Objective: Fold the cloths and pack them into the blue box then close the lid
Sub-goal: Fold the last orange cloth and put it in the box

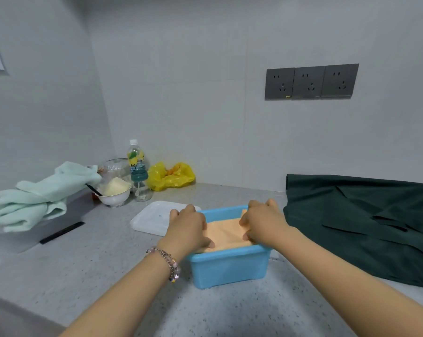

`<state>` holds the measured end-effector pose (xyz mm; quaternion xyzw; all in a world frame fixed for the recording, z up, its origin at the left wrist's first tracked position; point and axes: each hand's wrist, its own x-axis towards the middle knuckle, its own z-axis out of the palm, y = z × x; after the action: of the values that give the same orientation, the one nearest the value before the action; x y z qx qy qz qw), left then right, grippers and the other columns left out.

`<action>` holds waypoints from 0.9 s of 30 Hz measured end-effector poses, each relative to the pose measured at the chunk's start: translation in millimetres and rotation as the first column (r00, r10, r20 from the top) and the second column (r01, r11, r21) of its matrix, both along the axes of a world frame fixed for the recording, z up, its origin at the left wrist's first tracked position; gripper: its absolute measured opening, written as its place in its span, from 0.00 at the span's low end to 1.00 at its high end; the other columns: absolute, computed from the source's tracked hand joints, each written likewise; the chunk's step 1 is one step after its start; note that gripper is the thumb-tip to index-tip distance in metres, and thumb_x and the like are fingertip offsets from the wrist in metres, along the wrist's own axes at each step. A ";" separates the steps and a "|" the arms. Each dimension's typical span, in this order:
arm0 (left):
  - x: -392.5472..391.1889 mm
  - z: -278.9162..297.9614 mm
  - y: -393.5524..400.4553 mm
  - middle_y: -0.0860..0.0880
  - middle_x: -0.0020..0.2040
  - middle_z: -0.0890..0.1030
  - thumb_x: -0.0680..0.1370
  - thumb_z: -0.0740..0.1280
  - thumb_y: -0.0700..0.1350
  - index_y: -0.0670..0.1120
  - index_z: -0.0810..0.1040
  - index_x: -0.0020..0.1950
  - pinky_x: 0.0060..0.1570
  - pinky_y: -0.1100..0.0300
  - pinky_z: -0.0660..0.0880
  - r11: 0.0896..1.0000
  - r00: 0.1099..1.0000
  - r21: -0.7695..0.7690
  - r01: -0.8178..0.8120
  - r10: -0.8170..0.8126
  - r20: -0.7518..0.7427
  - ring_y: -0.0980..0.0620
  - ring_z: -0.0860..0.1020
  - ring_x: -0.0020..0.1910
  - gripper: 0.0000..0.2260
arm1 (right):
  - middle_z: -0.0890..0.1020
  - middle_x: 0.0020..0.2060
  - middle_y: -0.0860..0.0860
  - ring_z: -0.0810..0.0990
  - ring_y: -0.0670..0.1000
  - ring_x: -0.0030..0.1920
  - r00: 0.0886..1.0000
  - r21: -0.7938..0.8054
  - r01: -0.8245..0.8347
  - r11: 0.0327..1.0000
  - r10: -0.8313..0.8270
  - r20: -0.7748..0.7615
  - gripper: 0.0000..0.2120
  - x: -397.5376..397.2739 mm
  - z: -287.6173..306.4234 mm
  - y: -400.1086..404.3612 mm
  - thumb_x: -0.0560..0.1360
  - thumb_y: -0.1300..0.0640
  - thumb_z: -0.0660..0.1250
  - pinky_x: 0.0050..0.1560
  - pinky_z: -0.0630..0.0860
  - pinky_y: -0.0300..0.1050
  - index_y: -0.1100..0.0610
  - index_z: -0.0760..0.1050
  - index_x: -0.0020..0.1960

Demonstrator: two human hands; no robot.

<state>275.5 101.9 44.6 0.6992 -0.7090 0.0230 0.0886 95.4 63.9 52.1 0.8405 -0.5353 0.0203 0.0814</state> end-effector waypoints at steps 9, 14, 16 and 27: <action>-7.7 11.4 -9.6 0.50 0.56 0.79 0.69 0.76 0.48 0.47 0.79 0.58 0.51 0.62 0.71 0.979 0.988 0.143 0.142 -0.130 -0.087 0.51 0.76 0.55 0.19 | 0.79 0.57 0.54 0.76 0.55 0.57 0.982 0.252 -0.175 0.952 0.150 0.116 0.17 6.4 7.7 -9.4 0.74 0.54 0.68 0.58 0.73 0.47 0.58 0.75 0.61; -9.0 16.5 -13.8 0.51 0.61 0.78 0.70 0.75 0.51 0.50 0.76 0.65 0.57 0.62 0.71 0.949 0.991 0.284 0.136 -0.134 -0.027 0.52 0.75 0.59 0.24 | 0.74 0.65 0.44 0.72 0.48 0.63 0.992 0.415 -0.116 0.902 0.086 0.092 0.24 7.5 12.5 -12.1 0.73 0.48 0.69 0.61 0.65 0.39 0.46 0.70 0.68; -12.3 15.4 -16.5 0.51 0.62 0.77 0.70 0.75 0.51 0.50 0.75 0.66 0.59 0.62 0.71 0.942 0.991 0.308 0.133 -0.137 -0.009 0.51 0.75 0.60 0.25 | 0.73 0.66 0.44 0.71 0.48 0.65 0.994 0.418 -0.103 0.903 0.081 0.069 0.26 8.1 11.2 -13.5 0.73 0.47 0.70 0.61 0.64 0.38 0.45 0.68 0.69; -18.3 2.7 -29.5 0.52 0.62 0.78 0.72 0.72 0.46 0.50 0.76 0.66 0.52 0.65 0.70 0.923 0.991 0.367 0.114 -0.131 0.022 0.52 0.76 0.58 0.22 | 0.72 0.67 0.48 0.71 0.52 0.65 0.996 0.426 -0.037 0.904 0.065 -0.053 0.26 24.1 0.4 -14.8 0.73 0.53 0.70 0.67 0.66 0.45 0.47 0.68 0.70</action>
<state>257.2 72.4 47.3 0.6571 -0.7452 -0.0983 -0.0578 119.4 49.1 52.5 0.8520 -0.5017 -0.1224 -0.0861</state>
